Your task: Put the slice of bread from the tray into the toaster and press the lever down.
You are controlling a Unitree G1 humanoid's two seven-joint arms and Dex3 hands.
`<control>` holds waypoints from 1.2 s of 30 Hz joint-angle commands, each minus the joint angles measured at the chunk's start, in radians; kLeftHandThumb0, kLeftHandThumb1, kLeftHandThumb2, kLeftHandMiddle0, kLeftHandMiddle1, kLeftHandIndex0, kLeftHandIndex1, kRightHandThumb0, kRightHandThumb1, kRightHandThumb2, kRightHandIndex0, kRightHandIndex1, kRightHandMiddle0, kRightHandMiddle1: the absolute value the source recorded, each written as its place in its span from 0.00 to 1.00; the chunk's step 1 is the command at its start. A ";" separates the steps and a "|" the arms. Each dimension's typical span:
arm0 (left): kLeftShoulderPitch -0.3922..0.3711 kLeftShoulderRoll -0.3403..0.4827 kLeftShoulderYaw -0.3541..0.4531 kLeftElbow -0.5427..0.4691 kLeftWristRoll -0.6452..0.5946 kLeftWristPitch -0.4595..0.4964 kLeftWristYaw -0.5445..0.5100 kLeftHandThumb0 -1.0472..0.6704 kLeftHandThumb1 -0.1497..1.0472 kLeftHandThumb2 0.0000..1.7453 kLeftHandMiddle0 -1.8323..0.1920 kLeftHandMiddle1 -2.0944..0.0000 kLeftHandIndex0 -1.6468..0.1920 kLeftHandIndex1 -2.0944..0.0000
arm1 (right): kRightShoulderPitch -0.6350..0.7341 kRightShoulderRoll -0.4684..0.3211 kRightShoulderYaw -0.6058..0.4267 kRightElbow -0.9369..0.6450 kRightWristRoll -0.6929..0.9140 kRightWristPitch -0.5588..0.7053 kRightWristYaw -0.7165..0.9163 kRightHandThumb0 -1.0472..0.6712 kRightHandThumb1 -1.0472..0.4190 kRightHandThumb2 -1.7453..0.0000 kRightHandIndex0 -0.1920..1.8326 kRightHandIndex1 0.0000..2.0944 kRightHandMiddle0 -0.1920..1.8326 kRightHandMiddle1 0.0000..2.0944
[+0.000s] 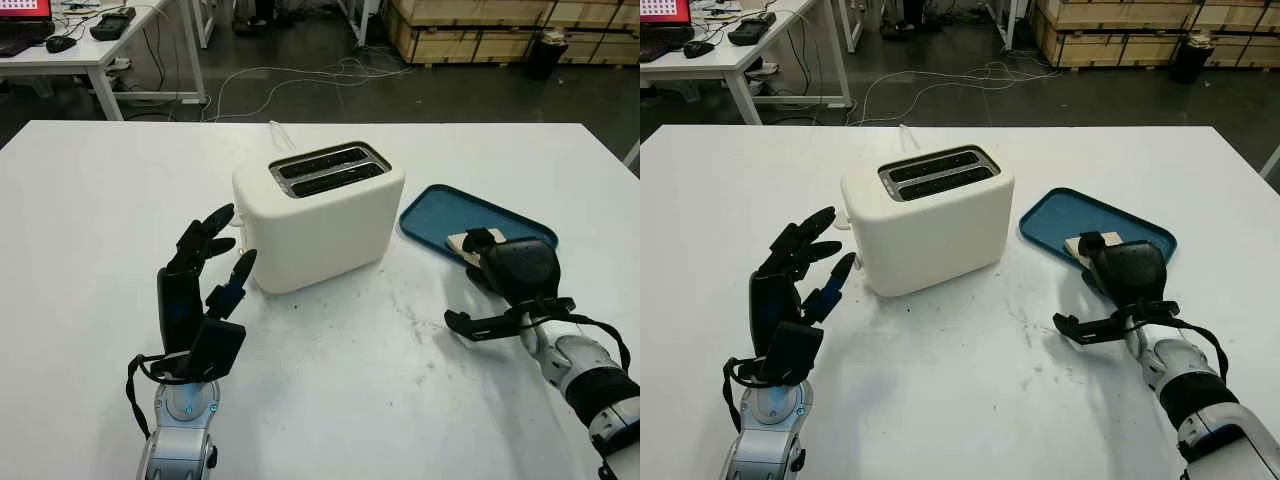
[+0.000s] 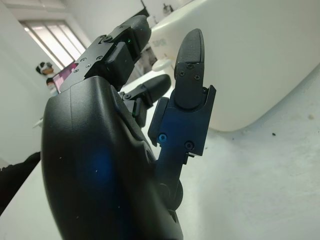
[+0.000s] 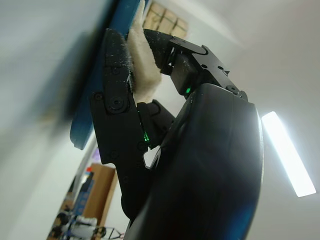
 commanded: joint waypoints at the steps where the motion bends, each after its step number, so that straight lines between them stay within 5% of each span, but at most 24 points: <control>1: -0.004 -0.005 -0.008 0.009 0.014 -0.009 0.007 0.36 0.89 0.10 0.74 0.49 0.62 0.84 | -0.046 -0.026 -0.025 -0.046 0.018 -0.031 0.015 0.32 0.09 0.67 0.61 0.83 0.36 0.83; 12: -0.005 -0.006 -0.007 0.012 0.013 -0.013 0.011 0.36 0.89 0.10 0.74 0.50 0.62 0.84 | -0.075 -0.051 -0.054 -0.136 0.011 -0.025 0.120 0.31 0.09 0.69 0.58 0.83 0.37 0.83; 22: -0.005 -0.004 -0.008 0.011 0.017 -0.011 0.010 0.36 0.89 0.10 0.74 0.50 0.63 0.84 | -0.102 -0.070 -0.066 -0.100 0.043 -0.087 0.240 0.31 0.09 0.66 0.59 0.83 0.38 0.83; 27: -0.005 -0.007 -0.006 0.011 0.016 -0.012 0.012 0.36 0.89 0.10 0.74 0.50 0.62 0.84 | -0.158 -0.078 -0.082 -0.033 0.044 -0.161 0.177 0.32 0.09 0.66 0.57 0.83 0.36 0.83; 36: -0.008 -0.006 -0.004 0.016 0.012 -0.016 0.010 0.36 0.89 0.10 0.74 0.51 0.62 0.84 | -0.424 -0.095 -0.296 0.107 0.412 -0.453 0.455 0.28 0.09 0.73 0.54 0.83 0.41 0.83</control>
